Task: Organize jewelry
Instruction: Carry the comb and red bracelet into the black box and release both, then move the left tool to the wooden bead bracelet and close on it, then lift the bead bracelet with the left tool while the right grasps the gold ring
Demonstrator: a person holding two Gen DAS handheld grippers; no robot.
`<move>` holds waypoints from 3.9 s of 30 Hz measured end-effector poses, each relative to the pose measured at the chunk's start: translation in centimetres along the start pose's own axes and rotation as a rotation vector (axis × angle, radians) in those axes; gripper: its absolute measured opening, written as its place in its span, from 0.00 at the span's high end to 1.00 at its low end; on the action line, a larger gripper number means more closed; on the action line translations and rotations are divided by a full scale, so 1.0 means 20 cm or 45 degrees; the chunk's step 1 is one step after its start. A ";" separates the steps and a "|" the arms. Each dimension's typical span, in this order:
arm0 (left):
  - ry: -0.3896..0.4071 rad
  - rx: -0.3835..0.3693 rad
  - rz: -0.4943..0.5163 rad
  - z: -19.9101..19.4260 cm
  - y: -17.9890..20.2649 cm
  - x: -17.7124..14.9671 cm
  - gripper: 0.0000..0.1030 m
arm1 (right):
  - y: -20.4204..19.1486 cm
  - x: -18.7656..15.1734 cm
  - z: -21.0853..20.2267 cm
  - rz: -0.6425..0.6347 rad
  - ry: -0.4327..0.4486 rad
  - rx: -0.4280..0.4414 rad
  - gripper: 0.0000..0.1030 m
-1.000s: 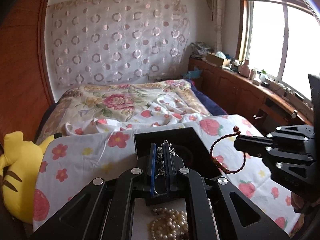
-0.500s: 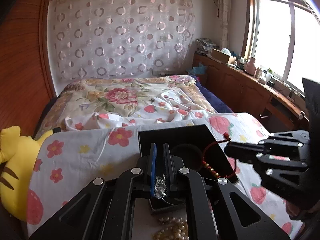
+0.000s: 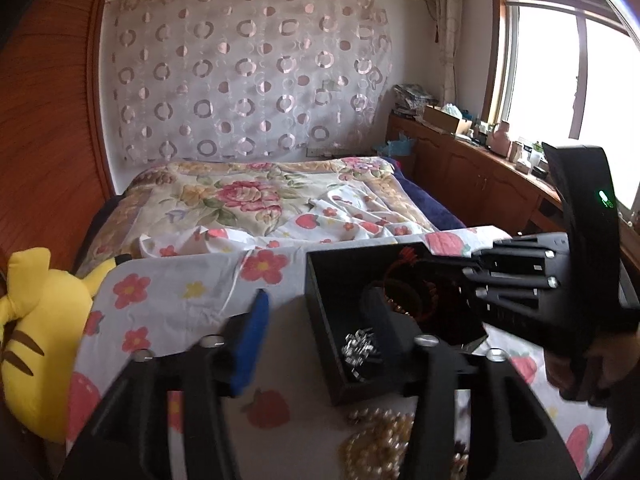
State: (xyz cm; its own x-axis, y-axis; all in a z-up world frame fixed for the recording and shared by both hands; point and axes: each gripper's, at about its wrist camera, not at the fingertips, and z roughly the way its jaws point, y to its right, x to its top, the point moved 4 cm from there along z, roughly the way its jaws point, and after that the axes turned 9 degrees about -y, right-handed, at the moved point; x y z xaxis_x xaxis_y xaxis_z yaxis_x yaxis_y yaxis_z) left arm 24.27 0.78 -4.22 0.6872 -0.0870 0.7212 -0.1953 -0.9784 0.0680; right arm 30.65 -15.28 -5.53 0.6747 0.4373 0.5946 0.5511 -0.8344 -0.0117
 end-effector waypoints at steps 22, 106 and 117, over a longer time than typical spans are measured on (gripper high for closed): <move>0.010 0.026 0.041 -0.29 0.02 -0.48 0.07 | -0.19 -0.67 -0.37 0.079 0.026 0.016 0.51; 0.071 -0.189 0.008 -0.59 0.06 -0.50 0.88 | -0.17 -0.64 -0.08 -0.068 -0.226 0.015 0.79; 0.084 -0.177 0.029 -0.56 0.02 -0.40 0.88 | -0.18 -0.59 -0.22 -0.083 -0.134 0.009 0.79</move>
State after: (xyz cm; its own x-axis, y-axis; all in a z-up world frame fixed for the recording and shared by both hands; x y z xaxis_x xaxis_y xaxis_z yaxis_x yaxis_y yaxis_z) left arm 10.77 3.24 -2.24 0.6353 -0.0917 0.7668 -0.3083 -0.9405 0.1430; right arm 18.57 -18.96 -8.99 0.6846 0.5238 0.5069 0.5989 -0.8006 0.0185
